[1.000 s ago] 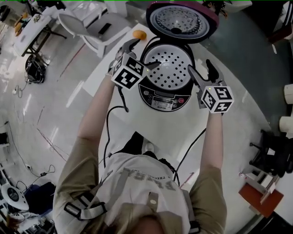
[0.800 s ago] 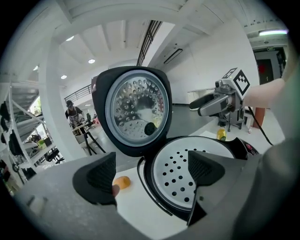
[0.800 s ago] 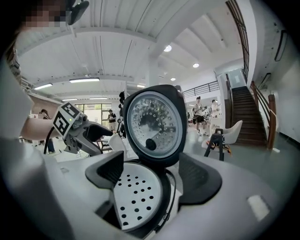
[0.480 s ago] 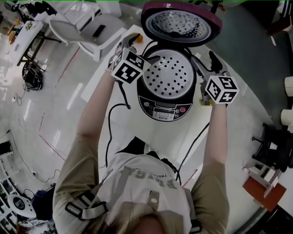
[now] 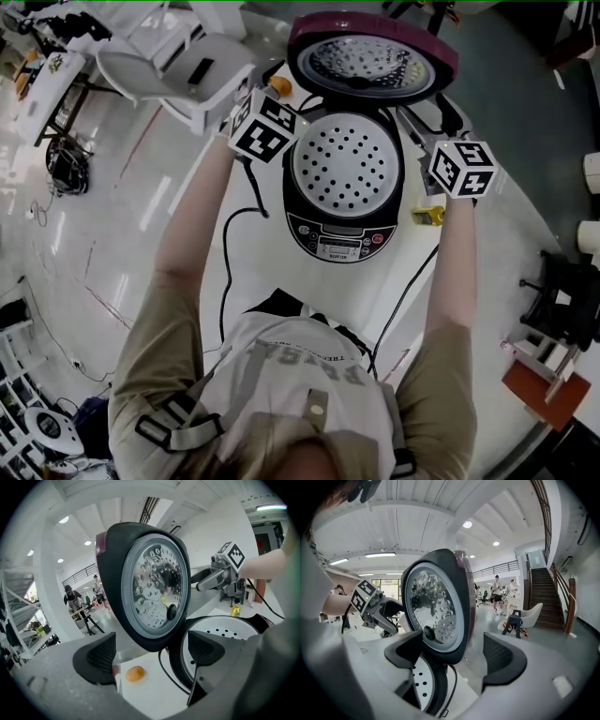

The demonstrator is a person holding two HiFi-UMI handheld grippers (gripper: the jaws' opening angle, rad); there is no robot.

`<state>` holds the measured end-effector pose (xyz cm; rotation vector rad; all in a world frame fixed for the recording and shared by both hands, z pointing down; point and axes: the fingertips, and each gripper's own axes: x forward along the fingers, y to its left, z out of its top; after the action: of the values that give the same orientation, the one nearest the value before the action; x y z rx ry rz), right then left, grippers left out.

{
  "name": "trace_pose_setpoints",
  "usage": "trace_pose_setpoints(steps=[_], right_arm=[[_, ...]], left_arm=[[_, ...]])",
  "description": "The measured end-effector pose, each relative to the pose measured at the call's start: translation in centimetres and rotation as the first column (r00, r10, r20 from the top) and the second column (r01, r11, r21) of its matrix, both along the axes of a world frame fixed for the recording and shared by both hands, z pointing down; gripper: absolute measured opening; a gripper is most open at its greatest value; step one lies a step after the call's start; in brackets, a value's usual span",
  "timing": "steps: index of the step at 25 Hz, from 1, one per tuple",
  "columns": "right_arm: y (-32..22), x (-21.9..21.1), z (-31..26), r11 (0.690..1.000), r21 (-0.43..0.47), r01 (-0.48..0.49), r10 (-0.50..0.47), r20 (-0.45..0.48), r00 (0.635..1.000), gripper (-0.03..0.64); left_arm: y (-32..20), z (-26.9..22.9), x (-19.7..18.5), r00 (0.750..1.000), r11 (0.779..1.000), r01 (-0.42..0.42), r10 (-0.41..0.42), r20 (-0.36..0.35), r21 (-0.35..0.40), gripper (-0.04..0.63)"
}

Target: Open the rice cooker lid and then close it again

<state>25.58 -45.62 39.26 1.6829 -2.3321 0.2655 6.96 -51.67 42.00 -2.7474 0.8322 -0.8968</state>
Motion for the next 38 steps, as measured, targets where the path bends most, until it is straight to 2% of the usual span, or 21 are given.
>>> trace_pose_setpoints(steps=[9, 22, 31, 38], right_arm=[[-2.4, -0.7, 0.3, 0.995, -0.034, 0.095, -0.097, -0.050, 0.994, 0.450], [-3.0, -2.5, -1.9, 0.967, 0.015, 0.256, -0.253, -0.101, 0.962, 0.456], [-2.6, -2.9, -2.5, 0.963, 0.035, 0.267, -0.262, -0.102, 0.960, 0.462], [-1.3, -3.1, -2.4, 0.960, 0.028, 0.278, -0.271, -0.142, 0.952, 0.462]], left_arm=[[-2.4, -1.4, 0.9, 1.000, 0.999, -0.023, 0.022, 0.022, 0.045, 0.495], [-2.9, -3.1, 2.3, 0.995, 0.989, -0.085, 0.077, 0.066, 0.123, 0.499], [-2.2, -4.8, 2.7, 0.991, 0.981, -0.121, 0.111, 0.072, 0.152, 0.502], [-0.8, -4.8, 2.3, 0.990, 0.979, -0.128, 0.116, 0.083, 0.159, 0.502]])
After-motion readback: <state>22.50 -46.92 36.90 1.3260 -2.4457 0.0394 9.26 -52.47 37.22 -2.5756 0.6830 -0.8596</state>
